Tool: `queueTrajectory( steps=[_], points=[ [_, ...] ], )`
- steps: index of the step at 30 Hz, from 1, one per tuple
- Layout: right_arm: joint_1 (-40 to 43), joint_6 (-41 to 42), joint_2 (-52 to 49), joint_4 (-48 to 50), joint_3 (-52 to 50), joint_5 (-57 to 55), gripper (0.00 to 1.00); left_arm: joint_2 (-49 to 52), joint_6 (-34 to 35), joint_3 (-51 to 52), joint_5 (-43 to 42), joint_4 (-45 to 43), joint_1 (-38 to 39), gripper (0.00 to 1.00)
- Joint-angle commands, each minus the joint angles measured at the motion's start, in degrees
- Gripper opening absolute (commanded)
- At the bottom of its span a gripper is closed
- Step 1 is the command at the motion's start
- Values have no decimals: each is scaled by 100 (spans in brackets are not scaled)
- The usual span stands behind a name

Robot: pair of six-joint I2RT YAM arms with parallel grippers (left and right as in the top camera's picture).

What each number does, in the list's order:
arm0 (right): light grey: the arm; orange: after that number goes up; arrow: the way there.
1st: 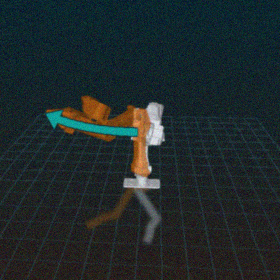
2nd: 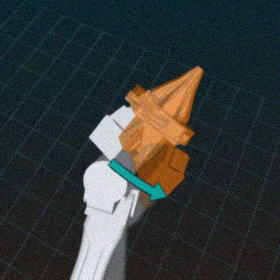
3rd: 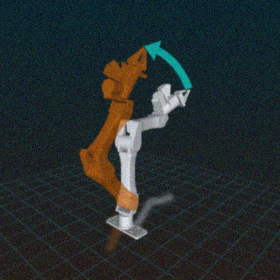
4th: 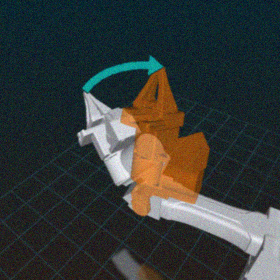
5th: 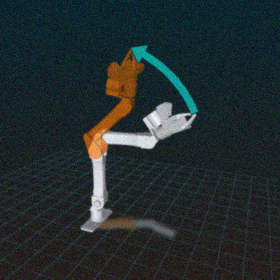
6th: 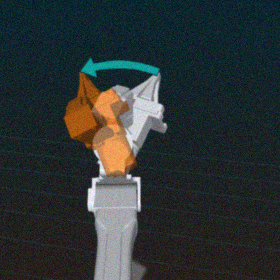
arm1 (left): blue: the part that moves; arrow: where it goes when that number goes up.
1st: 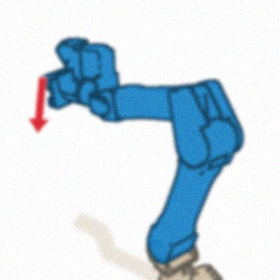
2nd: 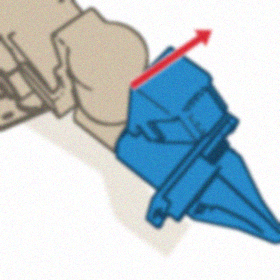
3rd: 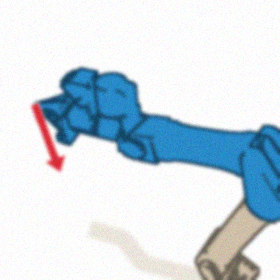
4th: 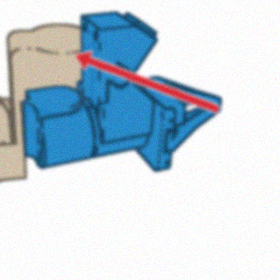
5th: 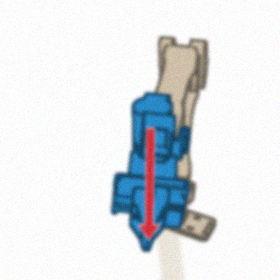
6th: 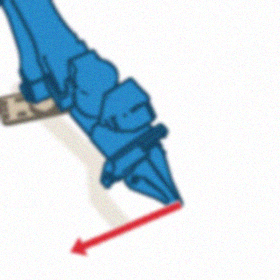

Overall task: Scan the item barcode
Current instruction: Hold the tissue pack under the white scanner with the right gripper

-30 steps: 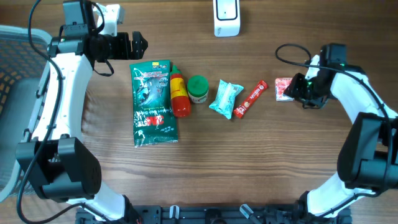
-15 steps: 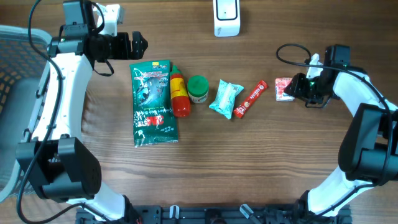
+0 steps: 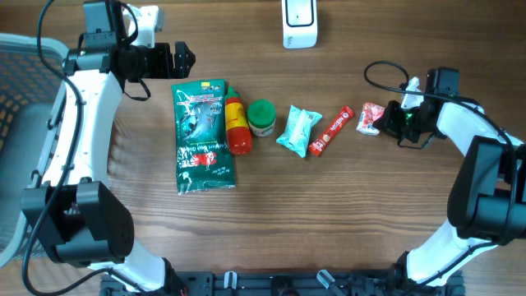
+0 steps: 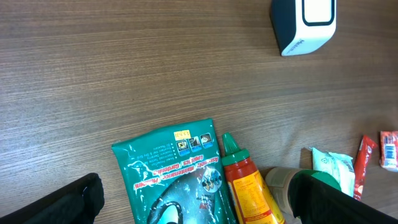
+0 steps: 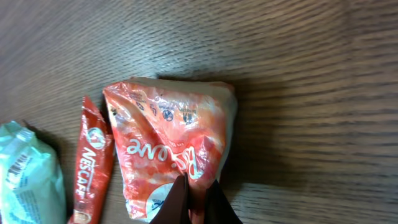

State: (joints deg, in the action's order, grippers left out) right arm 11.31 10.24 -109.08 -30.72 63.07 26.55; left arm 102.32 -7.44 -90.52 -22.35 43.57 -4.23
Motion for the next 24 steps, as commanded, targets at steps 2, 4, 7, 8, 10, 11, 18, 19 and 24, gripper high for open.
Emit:
queueTrajectory(
  steps=[2,4,7,8,10,11,18,19,24],
  points=[
    [-9,0,402,-39,138,1532,4,-74,-111,-61,-7,2,-11,100],
    [-9,4,804,310,223,3075,4,-74,-111,-61,-7,2,-11,100],
    [-9,588,890,1587,221,5025,4,-74,-114,-61,-7,2,-11,100],
    [-9,979,890,2140,221,5466,4,-74,-111,-61,-7,2,-11,100],
    [-11,1888,890,3228,221,6037,4,-74,-111,-61,-7,2,-11,100],
    [-20,3029,890,4419,221,6345,5,-74,-111,-61,-7,2,-11,100],
    [-20,8773,890,9823,221,6098,4,-74,-111,-61,-7,2,-11,100],
    [-20,9005,890,9969,221,6092,4,-74,-111,-61,-7,2,-11,100],
    [-20,7997,859,9447,208,6054,4,-74,-111,-61,-7,2,-11,100]
  ],
)
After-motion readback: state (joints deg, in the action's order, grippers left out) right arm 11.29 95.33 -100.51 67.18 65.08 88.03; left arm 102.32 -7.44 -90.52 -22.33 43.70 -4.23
